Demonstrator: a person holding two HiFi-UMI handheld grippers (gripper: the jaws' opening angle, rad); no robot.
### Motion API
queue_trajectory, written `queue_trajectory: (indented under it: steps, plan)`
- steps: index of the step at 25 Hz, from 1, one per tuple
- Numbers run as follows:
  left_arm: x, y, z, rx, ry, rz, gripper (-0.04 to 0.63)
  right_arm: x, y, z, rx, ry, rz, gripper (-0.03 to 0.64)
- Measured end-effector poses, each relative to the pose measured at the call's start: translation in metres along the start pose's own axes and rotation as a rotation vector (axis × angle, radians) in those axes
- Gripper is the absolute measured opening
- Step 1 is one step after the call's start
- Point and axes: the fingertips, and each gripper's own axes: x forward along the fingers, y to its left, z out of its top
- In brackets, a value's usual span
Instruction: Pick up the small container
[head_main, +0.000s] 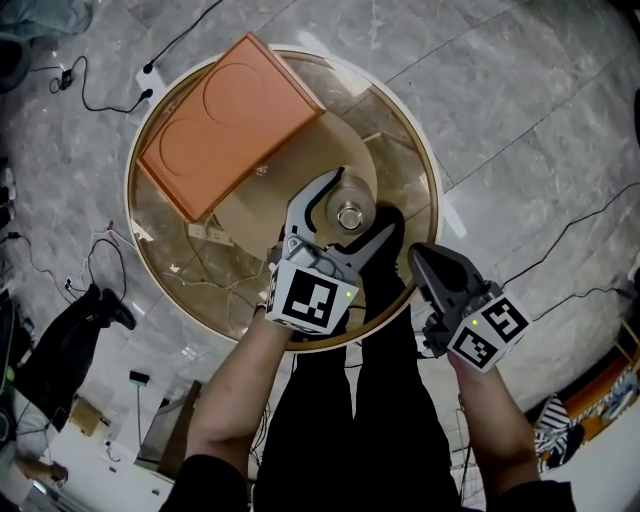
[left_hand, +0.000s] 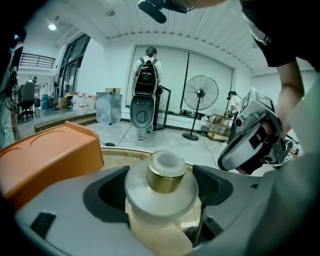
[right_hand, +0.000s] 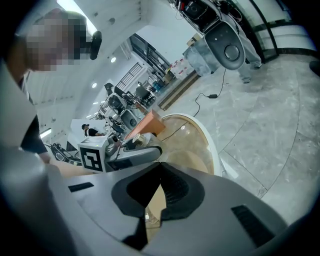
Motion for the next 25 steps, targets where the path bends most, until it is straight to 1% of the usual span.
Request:
queue_trajectory:
  steps: [6,8,12,14,17,20,25]
  plan:
    - [0.013,0.002,0.002,0.014,-0.021,0.059,0.396,-0.004,-0.005,0.0,-0.001,0.002,-0.001,0.014]
    - [0.015,0.005,0.0,0.014,-0.023,0.078,0.372,-0.006,-0.005,0.0,-0.002,0.003,-0.008,0.014]
    - [0.014,0.004,-0.004,0.036,-0.023,0.064,0.367,-0.011,-0.002,-0.005,-0.016,0.006,-0.021,0.014]
    - [0.01,0.003,-0.004,0.019,-0.025,0.055,0.363,-0.014,0.003,-0.008,-0.024,0.011,-0.029,0.014]
    - [-0.002,0.002,-0.001,-0.015,-0.027,0.058,0.346,-0.019,0.021,-0.006,-0.032,0.007,-0.029,0.014]
    - [-0.019,0.001,0.011,-0.02,-0.035,0.064,0.345,-0.023,0.041,0.004,-0.052,-0.011,-0.029,0.014]
    - [-0.079,-0.002,0.048,-0.045,-0.042,0.061,0.345,-0.035,0.095,0.026,-0.072,-0.056,-0.04,0.014]
